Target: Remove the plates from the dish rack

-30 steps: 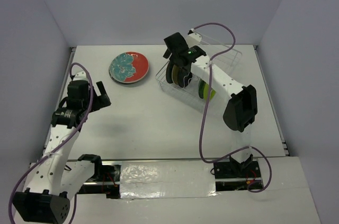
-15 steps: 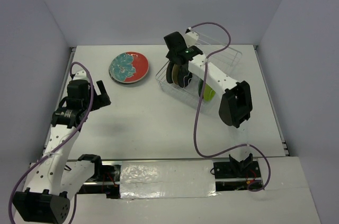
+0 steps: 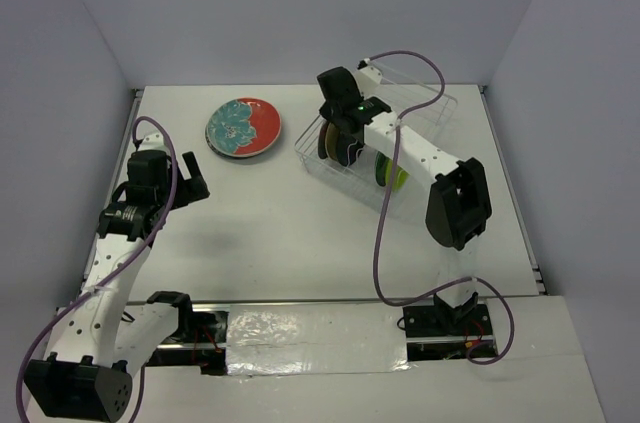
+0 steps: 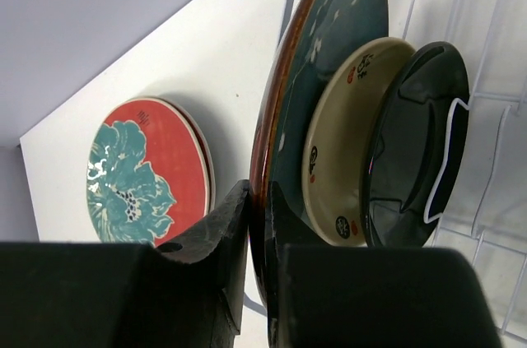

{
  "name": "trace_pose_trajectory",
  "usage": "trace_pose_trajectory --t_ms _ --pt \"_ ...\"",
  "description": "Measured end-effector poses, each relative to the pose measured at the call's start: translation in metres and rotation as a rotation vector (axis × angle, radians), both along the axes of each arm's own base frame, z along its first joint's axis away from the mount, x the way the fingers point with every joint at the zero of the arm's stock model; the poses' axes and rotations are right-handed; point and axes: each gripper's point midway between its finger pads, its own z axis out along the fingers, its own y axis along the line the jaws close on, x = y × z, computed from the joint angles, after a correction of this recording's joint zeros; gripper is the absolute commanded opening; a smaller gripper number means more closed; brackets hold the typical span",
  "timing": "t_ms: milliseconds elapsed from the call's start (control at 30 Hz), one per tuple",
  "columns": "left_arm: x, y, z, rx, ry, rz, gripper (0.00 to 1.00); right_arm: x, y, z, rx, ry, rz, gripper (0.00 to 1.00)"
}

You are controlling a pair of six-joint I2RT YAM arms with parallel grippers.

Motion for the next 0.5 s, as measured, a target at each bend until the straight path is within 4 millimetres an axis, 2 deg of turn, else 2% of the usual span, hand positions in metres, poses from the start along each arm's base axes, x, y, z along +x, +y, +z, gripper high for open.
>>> trace_pose_trajectory --t_ms 167,300,400,500 --pt "0.0 0.0 0.0 0.0 0.0 0.0 0.99 -0.005 0.001 0.004 0.015 0.0 0.017 0.0" --pt "0.0 0.0 0.0 0.001 0.0 0.0 0.99 -0.016 0.006 0.012 0.031 -0.005 0.085 0.0" --pt "0.0 0.0 0.0 0.004 0.0 0.001 0.99 -0.026 0.011 0.028 0.029 -0.028 0.148 0.0" --pt "0.0 0.0 0.0 0.007 -0.001 0.001 0.99 -0.034 0.014 0.056 0.031 -0.086 0.195 0.0"
